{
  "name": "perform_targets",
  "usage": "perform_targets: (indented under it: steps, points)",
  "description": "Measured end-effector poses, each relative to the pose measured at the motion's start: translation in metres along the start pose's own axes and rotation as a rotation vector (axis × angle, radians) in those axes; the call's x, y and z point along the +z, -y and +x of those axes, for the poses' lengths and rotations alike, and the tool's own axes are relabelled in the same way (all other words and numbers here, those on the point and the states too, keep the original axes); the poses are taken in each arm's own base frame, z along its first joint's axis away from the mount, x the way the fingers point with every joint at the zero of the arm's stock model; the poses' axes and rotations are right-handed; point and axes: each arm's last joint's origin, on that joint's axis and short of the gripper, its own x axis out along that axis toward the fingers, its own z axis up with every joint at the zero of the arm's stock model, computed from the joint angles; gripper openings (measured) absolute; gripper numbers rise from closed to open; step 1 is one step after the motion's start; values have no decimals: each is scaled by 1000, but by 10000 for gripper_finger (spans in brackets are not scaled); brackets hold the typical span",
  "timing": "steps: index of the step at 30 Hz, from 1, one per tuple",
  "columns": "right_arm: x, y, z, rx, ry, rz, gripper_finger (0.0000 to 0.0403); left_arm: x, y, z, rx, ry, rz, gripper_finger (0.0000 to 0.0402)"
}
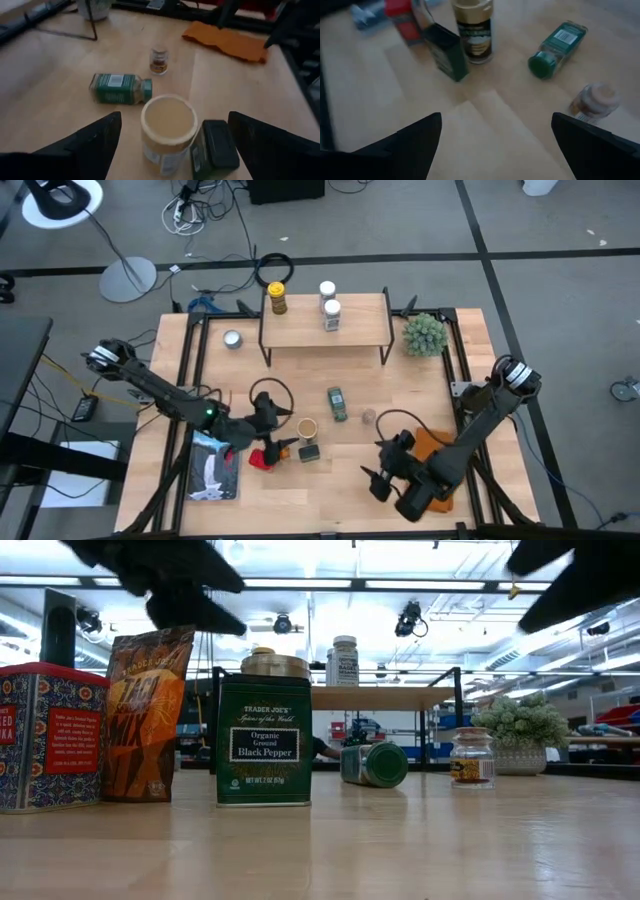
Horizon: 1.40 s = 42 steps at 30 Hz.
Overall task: Shelf spices
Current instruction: Put the gold bottle seasoning on the shelf
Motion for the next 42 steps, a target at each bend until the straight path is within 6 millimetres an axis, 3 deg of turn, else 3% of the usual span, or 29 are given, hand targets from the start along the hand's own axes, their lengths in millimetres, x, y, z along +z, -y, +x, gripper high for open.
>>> perform_targets:
  steps: [10, 29, 42]
  points:
    - [-23, -5, -30, 70, 114, -4, 376, -15, 16, 33, 68, -76, 28, 371]
    - [-63, 22, 0, 93, 114, 119, 376, -40, 11, 66, 189, -84, -121, 371]
    - [-67, 24, 3, 103, 116, 104, 376, -31, -9, 79, 263, -55, -168, 371]
